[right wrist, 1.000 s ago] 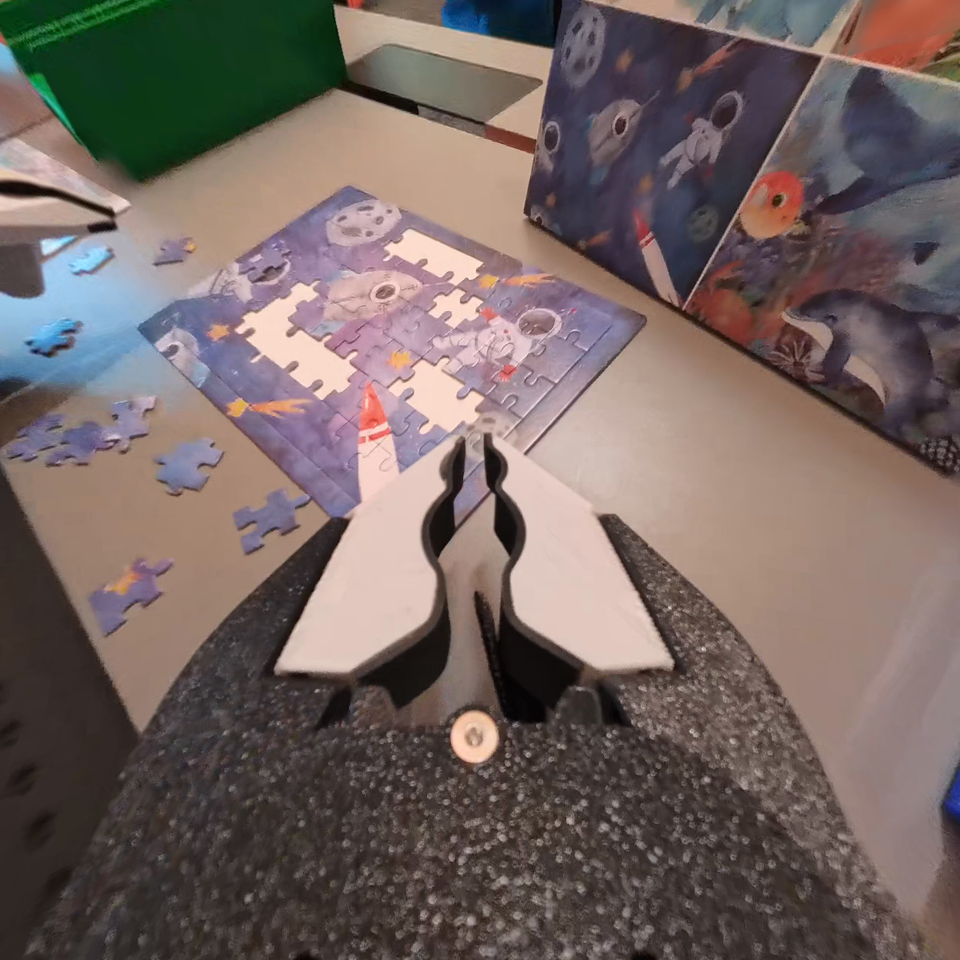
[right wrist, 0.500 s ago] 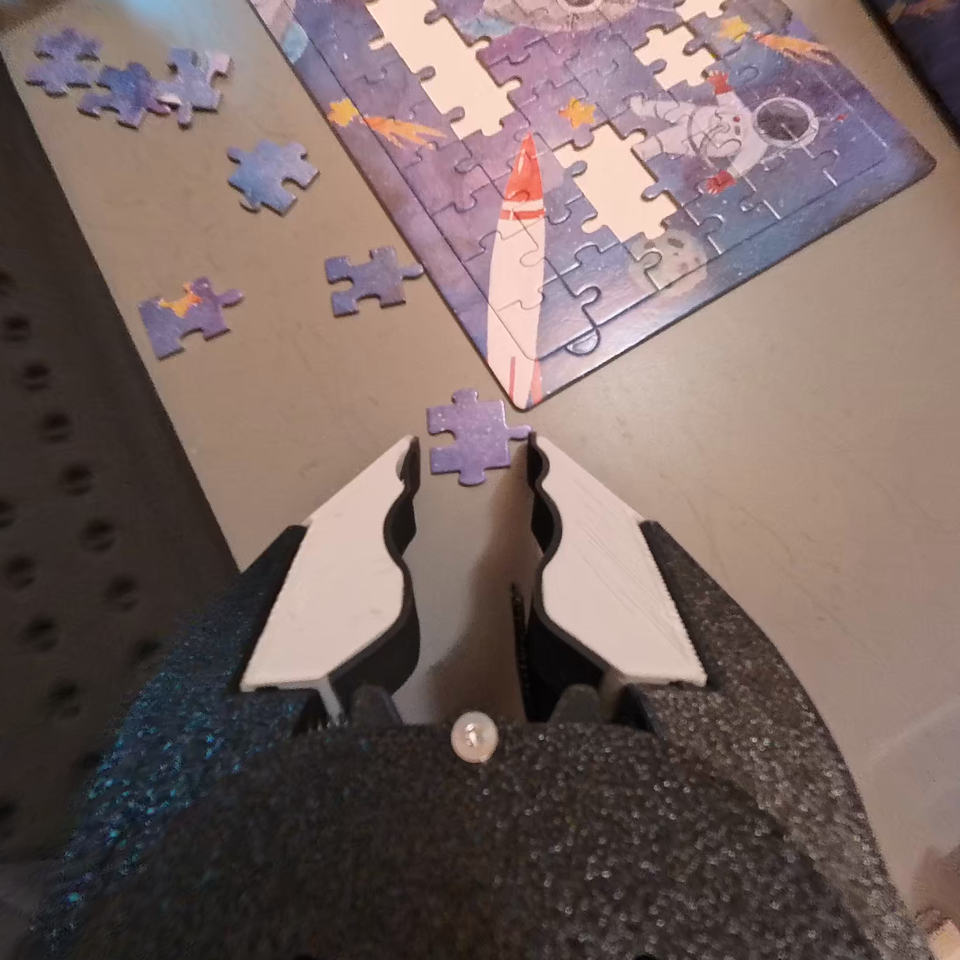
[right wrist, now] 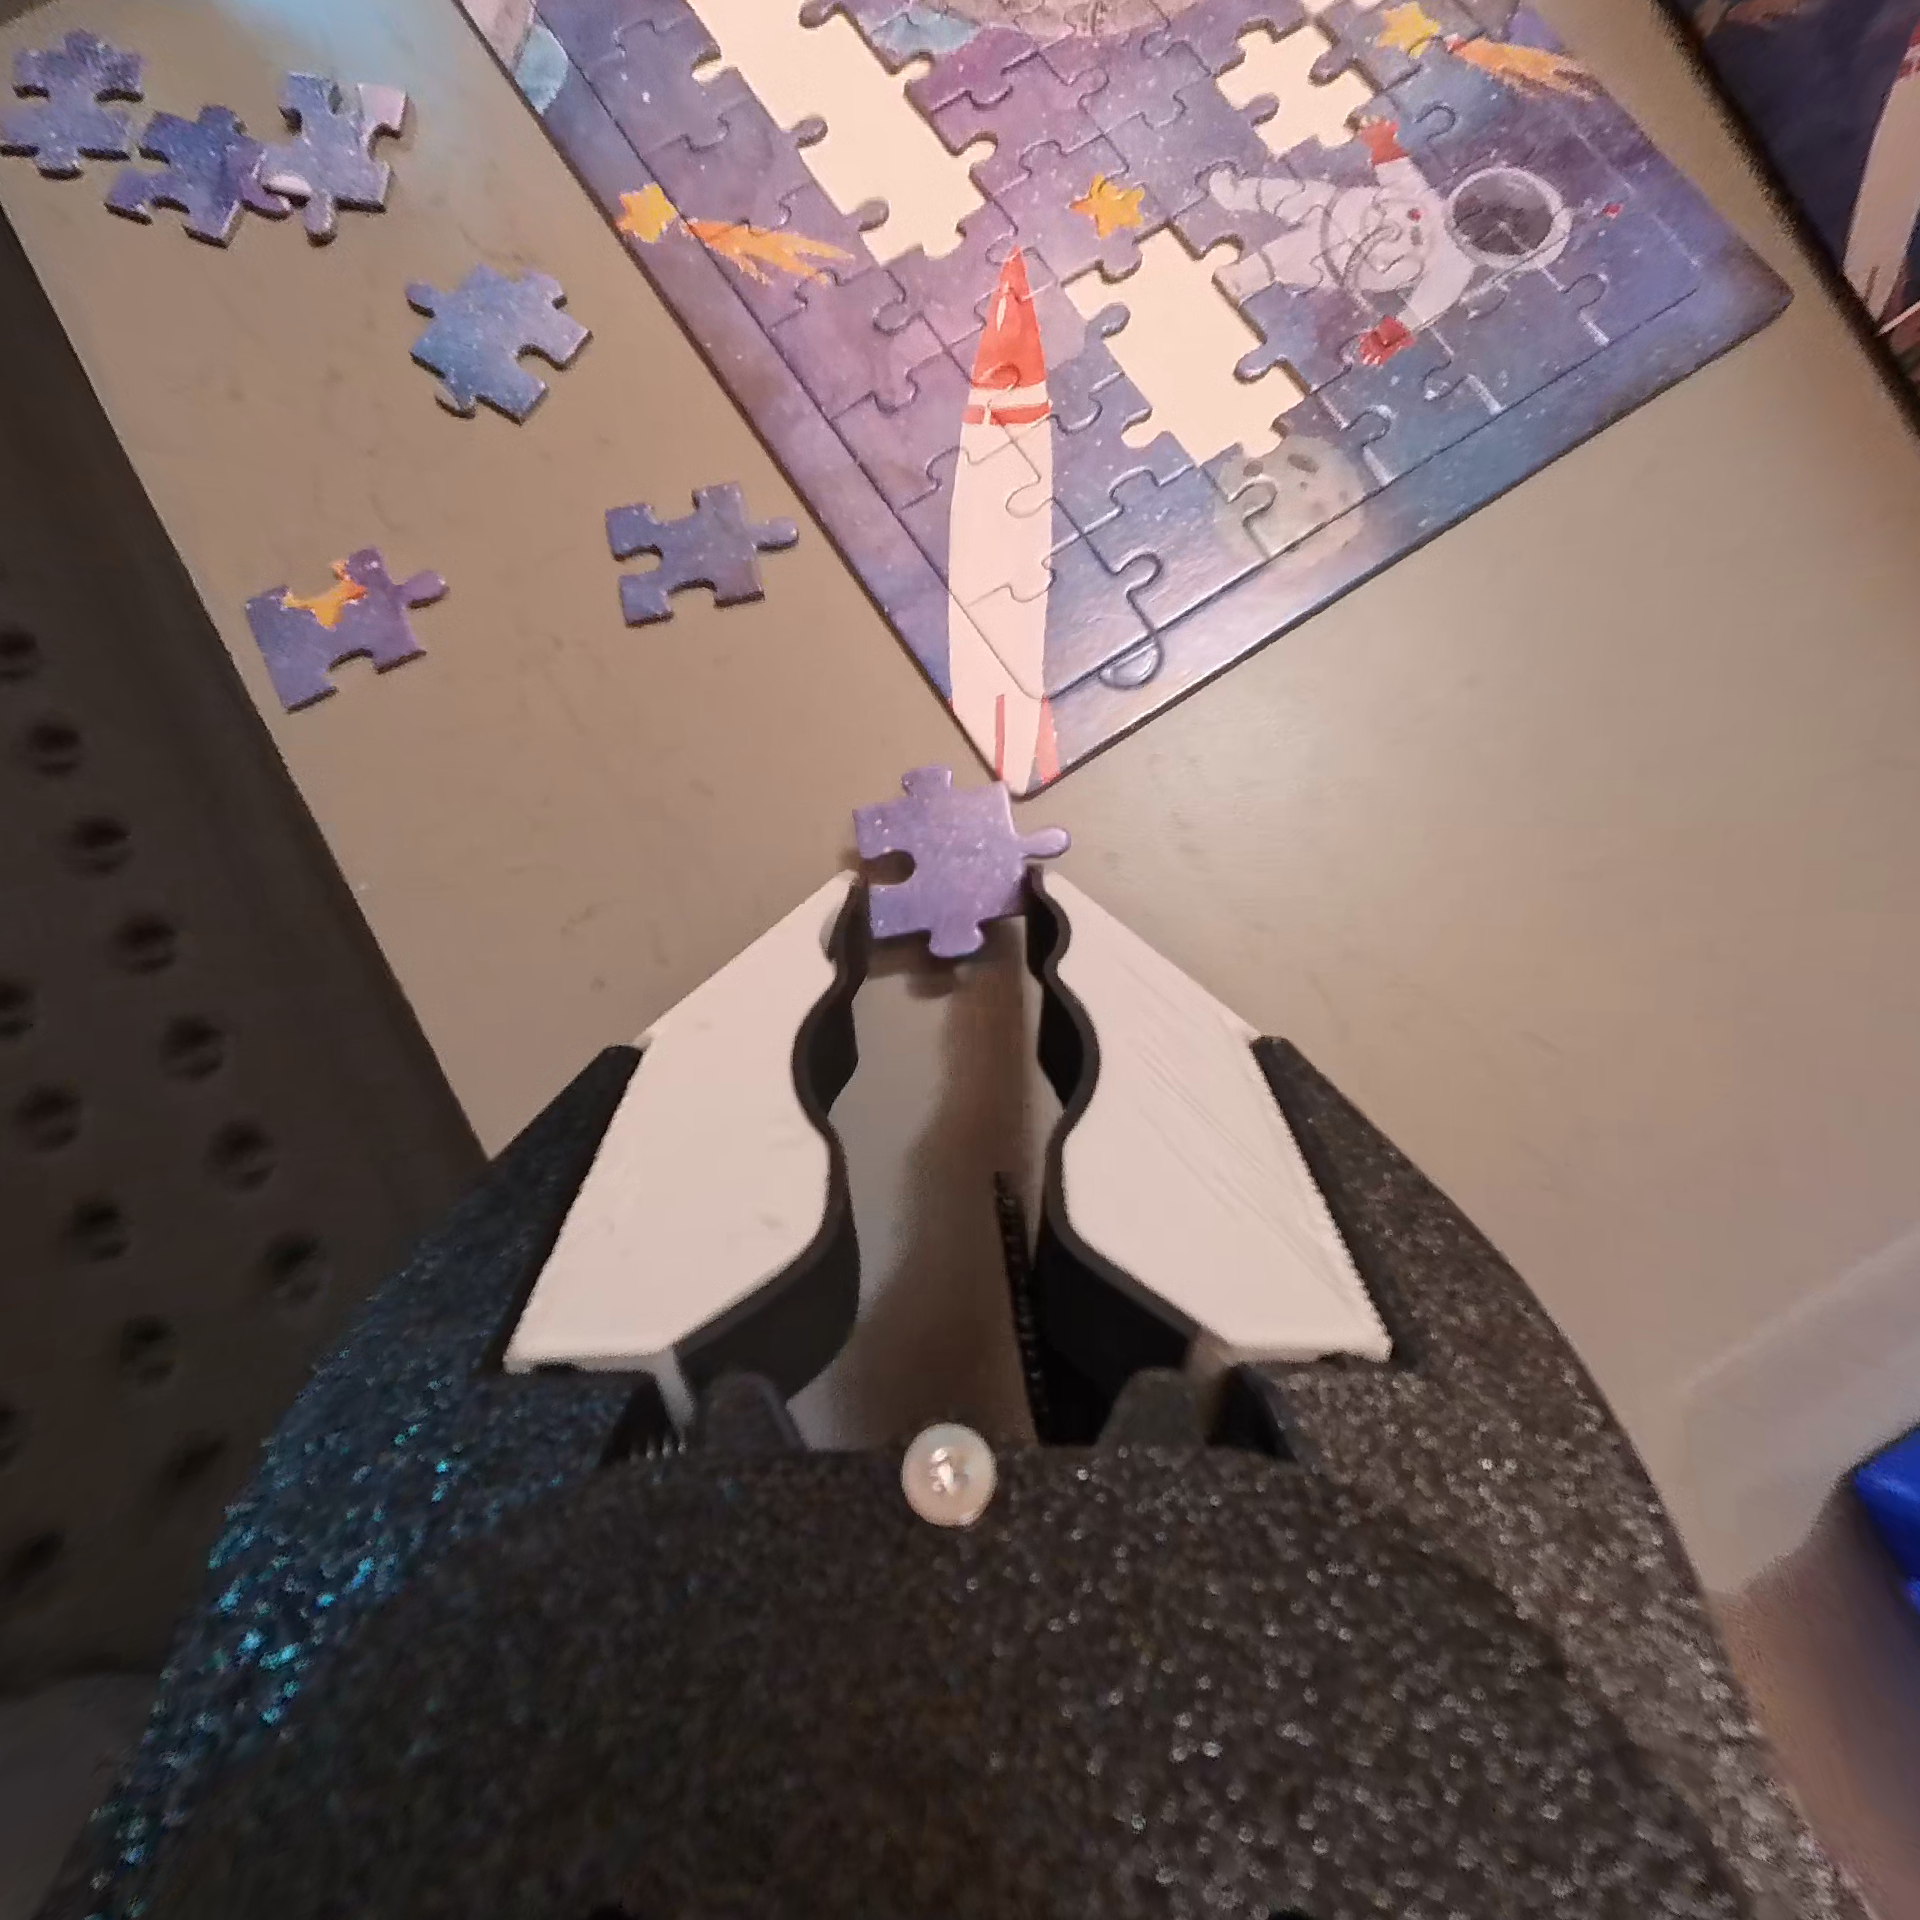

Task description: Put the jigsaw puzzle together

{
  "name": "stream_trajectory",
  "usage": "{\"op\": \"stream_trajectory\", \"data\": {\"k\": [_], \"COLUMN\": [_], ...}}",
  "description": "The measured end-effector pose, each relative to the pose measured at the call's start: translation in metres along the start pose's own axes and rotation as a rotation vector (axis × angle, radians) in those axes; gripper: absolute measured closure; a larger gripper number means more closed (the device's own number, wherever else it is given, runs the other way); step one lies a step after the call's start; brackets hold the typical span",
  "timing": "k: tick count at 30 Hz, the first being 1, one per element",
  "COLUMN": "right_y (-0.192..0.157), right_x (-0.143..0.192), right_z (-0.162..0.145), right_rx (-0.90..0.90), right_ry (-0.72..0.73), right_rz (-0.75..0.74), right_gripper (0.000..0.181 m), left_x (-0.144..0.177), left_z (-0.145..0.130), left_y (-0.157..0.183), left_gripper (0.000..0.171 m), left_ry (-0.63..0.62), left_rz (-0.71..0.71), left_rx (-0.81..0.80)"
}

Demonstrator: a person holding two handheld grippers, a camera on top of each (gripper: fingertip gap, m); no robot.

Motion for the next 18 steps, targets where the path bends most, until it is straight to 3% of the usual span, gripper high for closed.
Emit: {"op": "stream_trajectory", "data": {"k": [5, 8, 10, 13, 18], "right_y": [0.021, 0.034, 0.030, 0.018, 0.018], "right_x": [0.010, -0.028, -0.063, -0.097, -0.103], "right_z": [0.064, 0.108, 0.121, 0.116, 0.100], "right_rx": [0.054, 0.064, 0.027, 0.047, -0.058], "right_ry": [0.127, 0.175, 0.151, 0.047, 0.008], "right_rz": [-0.047, -0.057, -0.015, 0.003, -0.005], "right_gripper": [0.152, 0.152, 0.152, 0.152, 0.151], "left_x": [-0.007, -0.010, -0.010, -0.011, -0.012], "left_z": [0.000, -0.001, 0.001, 0.001, -0.002], "left_y": [0.000, 0.002, 0.003, 0.001, 0.000], "left_gripper": [0.161, 0.161, 0.161, 0.161, 0.161], "left_ry": [-0.022, -0.036, -0.037, -0.041, -0.059], "left_rz": [-0.014, -0.031, -0.046, -0.057, -0.058], "left_rx": [0.013, 0.020, 0.031, 0.055, 0.063]}}
Point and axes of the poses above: each gripper's, where its closed fingertips meet, x back along the fingers, z out of its top, y = z × x across the jaws, the point moved 3 cm from there along x, back along the fingers, and after that the axes turned 14 degrees about x, right-handed, at the moved point
